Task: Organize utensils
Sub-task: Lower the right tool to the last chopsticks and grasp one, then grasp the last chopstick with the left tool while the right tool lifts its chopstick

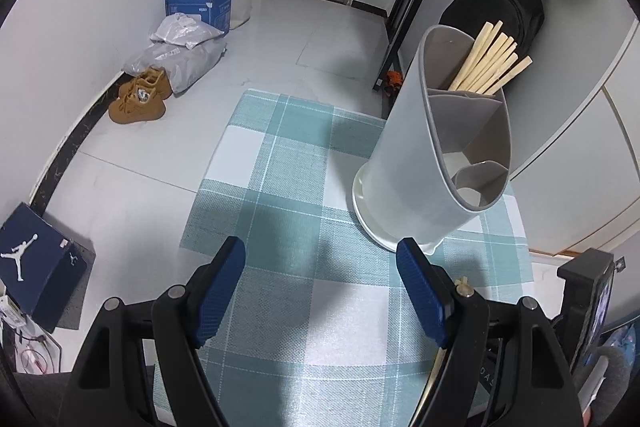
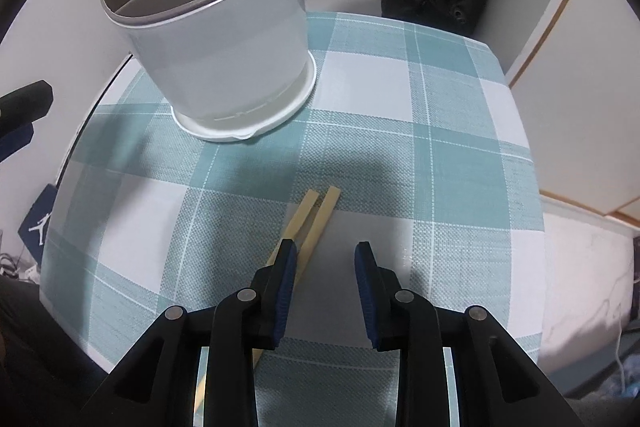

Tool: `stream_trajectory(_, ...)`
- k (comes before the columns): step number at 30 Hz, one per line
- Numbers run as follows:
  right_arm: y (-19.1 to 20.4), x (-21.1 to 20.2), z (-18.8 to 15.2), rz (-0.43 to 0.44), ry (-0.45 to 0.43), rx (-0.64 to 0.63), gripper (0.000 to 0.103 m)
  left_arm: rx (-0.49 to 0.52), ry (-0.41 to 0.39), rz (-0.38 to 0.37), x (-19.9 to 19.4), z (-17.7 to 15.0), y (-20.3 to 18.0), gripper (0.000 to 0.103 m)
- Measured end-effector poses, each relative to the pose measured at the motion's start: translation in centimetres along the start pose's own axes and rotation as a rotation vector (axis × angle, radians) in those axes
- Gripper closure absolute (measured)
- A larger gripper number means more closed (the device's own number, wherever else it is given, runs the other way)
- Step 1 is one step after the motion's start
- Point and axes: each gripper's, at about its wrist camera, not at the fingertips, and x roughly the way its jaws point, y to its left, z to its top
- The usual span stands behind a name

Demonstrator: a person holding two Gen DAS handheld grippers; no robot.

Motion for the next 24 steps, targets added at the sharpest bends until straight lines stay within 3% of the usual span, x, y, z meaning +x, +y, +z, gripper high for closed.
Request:
stream_trajectory(6,0.4,0.3,0.6,-0.036,-0.008,-0.036,0.075,-0.01,0.011,0.003,0.2,0.1,0.3,0.029)
stream_trajectory(16,-0.9,1.3,2.1,-0.026,-0.041,0.02,0.073,0.01,0.0,0.035,0.6,0.1,0.5,0.029)
stream_trajectory(19,-1.5,1.1,1.9,0.001,-0.056,0.097,0.079,0.033,-0.002,0.024,0.8,-0.1,0.1,0.029)
stream_trajectory(20,-2.0,1.0,1.9,0.03,-0.064,0.127,0.092,0.044,0.0,0.021,0.8,-0.2,-0.2,0.029)
stream_trajectory(21,-2.4,1.1,1.9,0.043,-0.065,0.14,0.095,0.057,0.005,0.019,0.9,-0.2,-0.4,0.029)
stream_trajectory(24,-3.1,1.1,2.1,0.085,-0.073,0.189,0.097,0.104,0.061,-0.036,1.5,-0.8,-1.3,0.029)
